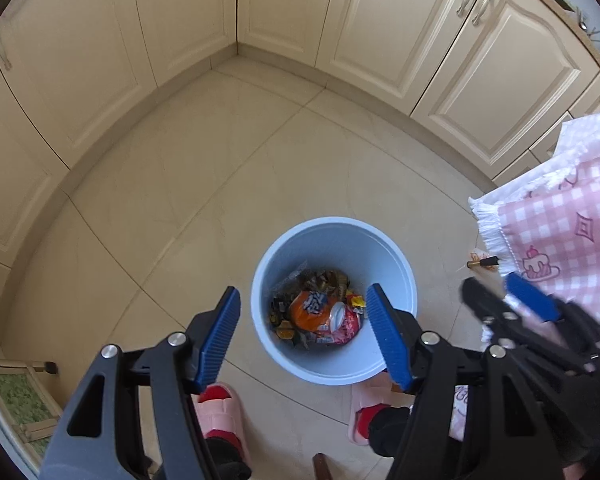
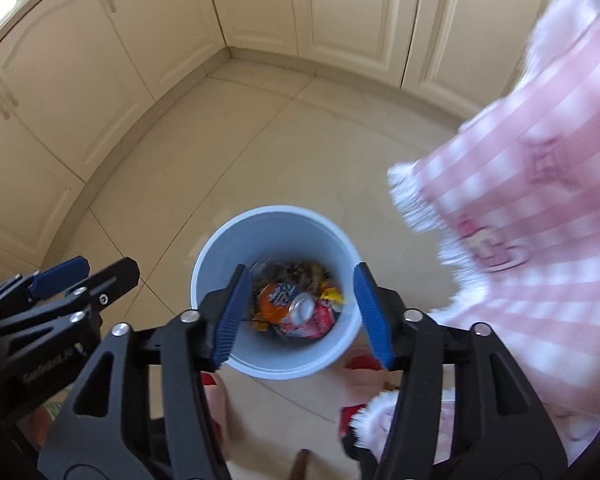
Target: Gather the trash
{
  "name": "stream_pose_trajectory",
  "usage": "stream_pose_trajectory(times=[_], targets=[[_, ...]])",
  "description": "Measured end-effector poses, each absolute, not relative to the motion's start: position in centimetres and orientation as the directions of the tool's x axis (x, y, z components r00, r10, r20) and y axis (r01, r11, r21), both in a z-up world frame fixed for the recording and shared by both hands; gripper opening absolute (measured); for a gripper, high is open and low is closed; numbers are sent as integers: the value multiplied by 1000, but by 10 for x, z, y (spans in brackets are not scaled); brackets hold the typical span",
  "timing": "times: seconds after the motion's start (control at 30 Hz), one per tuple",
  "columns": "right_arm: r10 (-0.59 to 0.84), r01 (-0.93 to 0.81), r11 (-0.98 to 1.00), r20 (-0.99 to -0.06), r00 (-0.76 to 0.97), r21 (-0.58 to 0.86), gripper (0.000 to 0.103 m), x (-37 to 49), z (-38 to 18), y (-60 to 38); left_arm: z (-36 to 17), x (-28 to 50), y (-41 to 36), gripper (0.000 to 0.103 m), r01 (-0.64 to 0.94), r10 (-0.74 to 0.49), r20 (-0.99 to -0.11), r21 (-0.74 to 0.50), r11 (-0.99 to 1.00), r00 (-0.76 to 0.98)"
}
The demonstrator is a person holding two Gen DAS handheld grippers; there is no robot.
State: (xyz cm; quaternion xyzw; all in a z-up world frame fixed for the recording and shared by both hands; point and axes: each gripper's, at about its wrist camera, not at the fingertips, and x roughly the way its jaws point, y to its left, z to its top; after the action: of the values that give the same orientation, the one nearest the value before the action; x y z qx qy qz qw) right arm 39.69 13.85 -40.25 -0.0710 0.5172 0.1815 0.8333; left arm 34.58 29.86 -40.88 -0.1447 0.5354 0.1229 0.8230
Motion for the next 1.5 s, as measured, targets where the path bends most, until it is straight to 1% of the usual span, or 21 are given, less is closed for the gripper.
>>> stream_pose_trajectory(times=[0.07, 0.17, 0.23, 0.27, 0.33, 0.4, 0.43, 0.5, 0.63, 0.7, 0.73, 0.8, 0.83, 0.97, 1.13, 1.23, 1.37, 1.5], targets=[[214, -401, 916, -873, 439, 23, 61, 386, -383, 137, -383, 335, 294, 64, -348, 109, -890, -59, 936, 442], [211, -421, 907, -833, 511, -28, 67, 365, -343, 130, -343, 317, 287, 64, -346, 111, -850, -88, 934, 515], [214, -424, 904, -804, 555, -52, 68, 348, -315, 122, -316, 302, 278, 65, -341, 126, -816, -91, 936, 564], [223, -426, 903, -787, 576, -57, 71, 338, -298, 116, -298, 290, 271, 68, -341, 142, -795, -85, 936, 590], [236, -426, 903, -755, 612, -62, 72, 320, -272, 107, -272, 271, 261, 70, -336, 158, -760, -84, 938, 630], [242, -415, 906, -700, 672, -86, 74, 293, -237, 93, -240, 250, 248, 73, -330, 171, -718, -85, 940, 674], [242, -410, 907, -678, 694, -96, 75, 285, -224, 85, -221, 237, 241, 77, -329, 182, -688, -86, 941, 702], [255, -403, 910, -633, 731, -98, 77, 263, -198, 68, -191, 219, 229, 77, -328, 203, -641, -82, 941, 741], [272, -372, 924, -541, 796, -83, 82, 219, -146, 25, -138, 177, 198, 78, -296, 199, -555, -89, 951, 807], [272, -351, 934, -503, 820, -67, 82, 202, -125, 2, -117, 160, 180, 83, -282, 199, -519, -86, 955, 831], [276, -344, 937, -486, 830, -55, 83, 196, -116, -9, -108, 151, 175, 88, -277, 199, -502, -86, 957, 842], [267, -320, 946, -446, 854, -45, 84, 177, -97, -29, -86, 129, 155, 89, -268, 205, -454, -79, 960, 867], [263, -307, 951, -416, 871, -42, 85, 165, -86, -42, -78, 122, 148, 89, -259, 200, -440, -77, 963, 875], [245, -272, 962, -344, 906, -29, 88, 130, -56, -77, -44, 84, 117, 90, -217, 176, -373, -70, 974, 911], [229, -242, 970, -266, 936, -18, 90, 90, -29, -114, -10, 51, 82, 94, -183, 163, -300, -41, 982, 940], [207, -216, 976, -213, 955, -19, 92, 71, -16, -132, 7, 33, 62, 94, -160, 147, -256, -30, 987, 955], [203, -207, 978, -180, 963, -5, 93, 56, -6, -148, 19, 19, 44, 95, -154, 147, -223, -11, 988, 964], [199, -202, 979, -159, 967, -3, 93, 46, -1, -157, 24, 11, 36, 95, -155, 151, -209, -1, 988, 966]])
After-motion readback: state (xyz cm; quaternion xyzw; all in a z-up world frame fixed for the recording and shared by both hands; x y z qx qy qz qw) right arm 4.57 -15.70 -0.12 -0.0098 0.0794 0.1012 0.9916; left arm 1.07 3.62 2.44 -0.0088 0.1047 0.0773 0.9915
